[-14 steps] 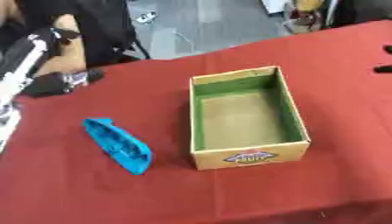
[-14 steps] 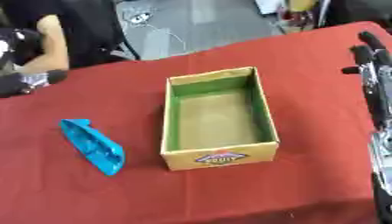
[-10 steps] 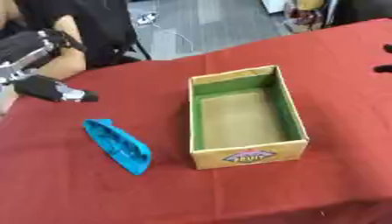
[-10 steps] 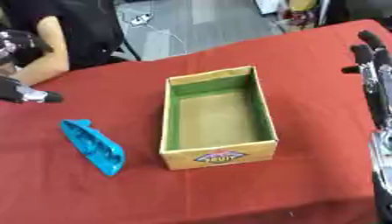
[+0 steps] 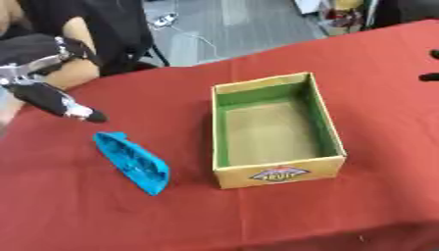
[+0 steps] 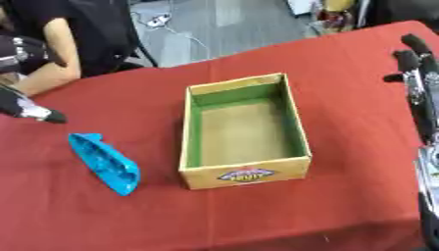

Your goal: Pick up objects on the table and place them in the box.

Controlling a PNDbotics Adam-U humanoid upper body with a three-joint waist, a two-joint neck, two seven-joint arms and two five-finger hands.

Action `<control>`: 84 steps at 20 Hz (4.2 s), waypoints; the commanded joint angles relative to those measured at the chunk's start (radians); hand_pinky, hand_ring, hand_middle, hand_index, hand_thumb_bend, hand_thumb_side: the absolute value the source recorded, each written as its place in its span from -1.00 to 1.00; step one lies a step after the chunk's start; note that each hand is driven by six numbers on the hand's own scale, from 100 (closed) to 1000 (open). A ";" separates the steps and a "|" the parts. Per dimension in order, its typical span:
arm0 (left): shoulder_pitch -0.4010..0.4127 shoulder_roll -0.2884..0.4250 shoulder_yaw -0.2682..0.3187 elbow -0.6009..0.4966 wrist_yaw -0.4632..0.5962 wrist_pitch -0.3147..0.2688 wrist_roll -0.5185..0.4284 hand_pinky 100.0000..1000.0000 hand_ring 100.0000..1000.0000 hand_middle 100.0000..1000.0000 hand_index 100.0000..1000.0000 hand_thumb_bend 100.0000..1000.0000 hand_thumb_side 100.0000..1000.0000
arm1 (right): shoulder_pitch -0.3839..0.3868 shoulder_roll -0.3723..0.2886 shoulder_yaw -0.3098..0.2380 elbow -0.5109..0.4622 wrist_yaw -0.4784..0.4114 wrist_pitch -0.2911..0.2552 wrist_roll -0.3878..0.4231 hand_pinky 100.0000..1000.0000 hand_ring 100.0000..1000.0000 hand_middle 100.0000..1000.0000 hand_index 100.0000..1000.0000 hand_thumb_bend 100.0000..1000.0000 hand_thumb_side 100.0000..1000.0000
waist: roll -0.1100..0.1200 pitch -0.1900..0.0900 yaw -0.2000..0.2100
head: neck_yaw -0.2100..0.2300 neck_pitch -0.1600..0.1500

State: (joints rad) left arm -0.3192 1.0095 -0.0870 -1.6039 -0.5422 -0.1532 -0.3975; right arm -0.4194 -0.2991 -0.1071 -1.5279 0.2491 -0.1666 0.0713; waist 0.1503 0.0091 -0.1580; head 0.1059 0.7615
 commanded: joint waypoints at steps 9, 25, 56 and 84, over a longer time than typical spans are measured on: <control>-0.092 -0.001 -0.045 0.044 -0.015 -0.029 -0.048 0.53 0.53 0.51 0.65 1.00 0.11 | -0.012 -0.013 0.003 -0.014 0.001 0.000 0.006 0.28 0.79 0.92 1.00 -0.24 1.00 | -0.005 -0.013 -0.006 | 0.015 -0.006; -0.162 -0.112 -0.172 0.228 -0.069 -0.125 -0.139 0.51 0.51 0.47 0.63 1.00 -0.02 | -0.019 -0.009 0.005 -0.016 -0.001 0.000 0.012 0.28 0.79 0.92 1.00 -0.23 1.00 | -0.007 -0.004 -0.014 | 0.017 -0.005; -0.175 -0.172 -0.242 0.294 -0.038 -0.179 -0.222 0.49 0.49 0.39 0.58 1.00 -0.10 | -0.020 -0.006 0.009 -0.016 -0.003 -0.001 0.017 0.28 0.79 0.92 1.00 -0.22 1.00 | -0.006 -0.002 -0.019 | 0.021 -0.005; -0.169 -0.226 -0.276 0.351 -0.029 -0.198 -0.284 0.49 0.46 0.36 0.55 1.00 -0.23 | -0.027 -0.005 0.008 -0.019 -0.002 -0.001 0.017 0.28 0.79 0.92 1.00 -0.22 1.00 | -0.008 0.005 -0.023 | 0.023 -0.005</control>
State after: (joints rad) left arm -0.4771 0.7628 -0.3698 -1.2491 -0.5762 -0.3502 -0.6799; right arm -0.4291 -0.2985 -0.0983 -1.5280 0.2491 -0.1654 0.0874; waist 0.1501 0.0210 -0.1819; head 0.1226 0.7617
